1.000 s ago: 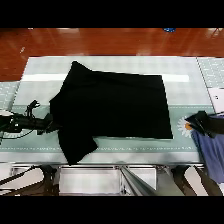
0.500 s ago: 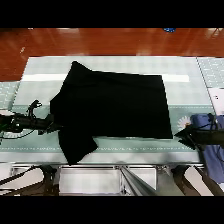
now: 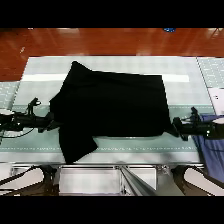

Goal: Fold the shirts.

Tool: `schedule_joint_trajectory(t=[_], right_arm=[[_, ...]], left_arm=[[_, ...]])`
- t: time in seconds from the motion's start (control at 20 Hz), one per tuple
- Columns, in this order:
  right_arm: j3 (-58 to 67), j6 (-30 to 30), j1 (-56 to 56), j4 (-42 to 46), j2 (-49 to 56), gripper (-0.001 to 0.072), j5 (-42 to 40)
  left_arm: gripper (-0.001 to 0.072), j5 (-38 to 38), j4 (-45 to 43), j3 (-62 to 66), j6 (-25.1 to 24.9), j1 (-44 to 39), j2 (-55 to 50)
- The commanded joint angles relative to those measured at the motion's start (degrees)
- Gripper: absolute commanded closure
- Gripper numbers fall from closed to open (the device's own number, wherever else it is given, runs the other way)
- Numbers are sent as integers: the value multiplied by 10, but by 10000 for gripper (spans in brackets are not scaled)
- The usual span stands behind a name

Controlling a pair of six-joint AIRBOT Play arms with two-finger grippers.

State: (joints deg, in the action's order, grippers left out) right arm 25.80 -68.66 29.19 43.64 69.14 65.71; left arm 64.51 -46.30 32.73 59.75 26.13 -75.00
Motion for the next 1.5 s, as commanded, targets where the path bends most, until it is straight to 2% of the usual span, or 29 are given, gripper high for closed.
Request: schedule_joint_trajectory(t=[0.0,0.25,0.35,0.45,0.55,0.7,0.9,1.1,1.3,1.45], right_arm=[[83,28,-51,-70,-4,681,40],[405,-45,-82,-51,-93,682,68],[559,-70,-82,-19,-111,682,65],[698,-87,-82,33,-127,682,65],[805,-113,-82,83,-148,682,64],[876,-128,-82,132,-200,682,64],[876,-148,-82,199,-285,682,111],[876,-172,-82,241,-340,682,157],[844,-190,-83,269,-369,682,187],[782,-192,-83,263,-370,682,200]], left_arm=[[686,34,75,41,-1,0,23],[686,45,273,245,7,0,139],[686,29,287,356,31,-1,183],[686,25,284,468,32,-1,211],[686,25,269,573,49,5,230],[686,26,168,697,110,31,263],[686,20,23,753,156,34,341],[686,45,-170,753,195,-93,411],[686,109,-365,753,264,-217,448],[686,163,-401,735,280,-237,438]])
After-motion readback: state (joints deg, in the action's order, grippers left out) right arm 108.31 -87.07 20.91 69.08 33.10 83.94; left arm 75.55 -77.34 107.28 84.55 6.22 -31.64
